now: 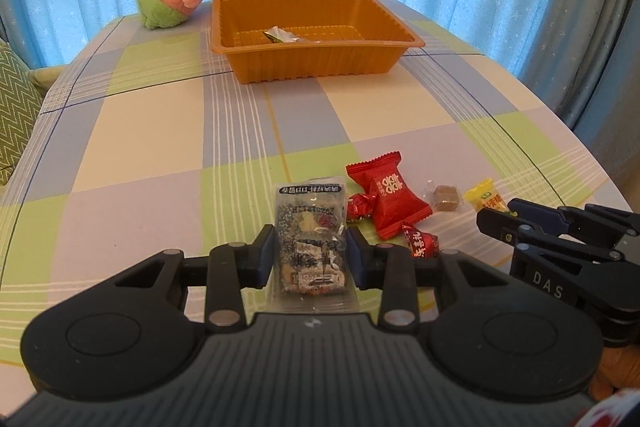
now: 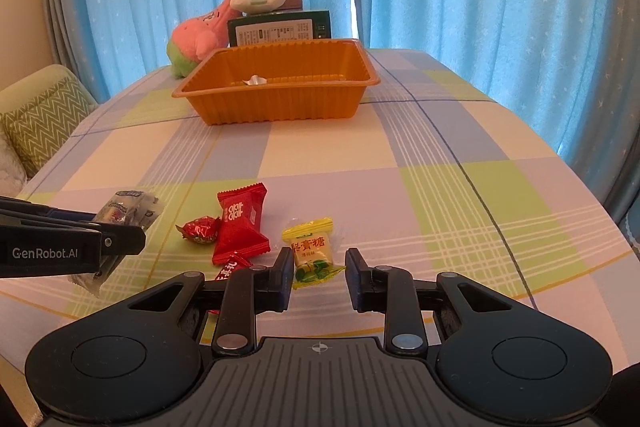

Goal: Organize snacks
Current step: 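Carry the clear snack bag and yellow candy over the orange tray with both tools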

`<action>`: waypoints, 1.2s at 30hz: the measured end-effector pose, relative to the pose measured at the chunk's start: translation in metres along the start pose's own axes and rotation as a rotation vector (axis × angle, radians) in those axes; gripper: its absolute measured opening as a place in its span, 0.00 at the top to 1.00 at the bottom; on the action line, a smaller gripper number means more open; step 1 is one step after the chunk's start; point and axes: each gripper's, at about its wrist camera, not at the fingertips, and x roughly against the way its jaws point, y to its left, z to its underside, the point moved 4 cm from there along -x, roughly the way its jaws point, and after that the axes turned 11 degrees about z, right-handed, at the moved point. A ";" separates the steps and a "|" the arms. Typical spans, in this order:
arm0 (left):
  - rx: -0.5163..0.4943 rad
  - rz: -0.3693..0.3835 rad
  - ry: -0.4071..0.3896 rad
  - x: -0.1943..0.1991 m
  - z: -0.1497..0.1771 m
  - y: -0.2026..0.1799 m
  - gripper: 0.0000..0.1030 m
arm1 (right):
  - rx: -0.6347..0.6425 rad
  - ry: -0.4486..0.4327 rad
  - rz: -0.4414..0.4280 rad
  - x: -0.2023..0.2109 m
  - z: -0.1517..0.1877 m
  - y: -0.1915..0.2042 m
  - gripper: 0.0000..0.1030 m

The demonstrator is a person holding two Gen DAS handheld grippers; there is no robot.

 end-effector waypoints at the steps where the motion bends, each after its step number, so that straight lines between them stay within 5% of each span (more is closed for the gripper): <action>1: 0.002 -0.001 -0.003 0.001 -0.001 0.000 0.67 | -0.002 -0.002 -0.001 0.000 -0.001 -0.001 0.73; 17: 0.025 0.008 -0.057 0.006 -0.032 -0.001 0.67 | -0.025 -0.052 -0.009 0.004 -0.033 -0.012 0.73; 36: 0.001 -0.005 -0.172 -0.029 -0.135 0.019 0.68 | -0.065 -0.145 -0.023 -0.064 -0.146 -0.027 0.73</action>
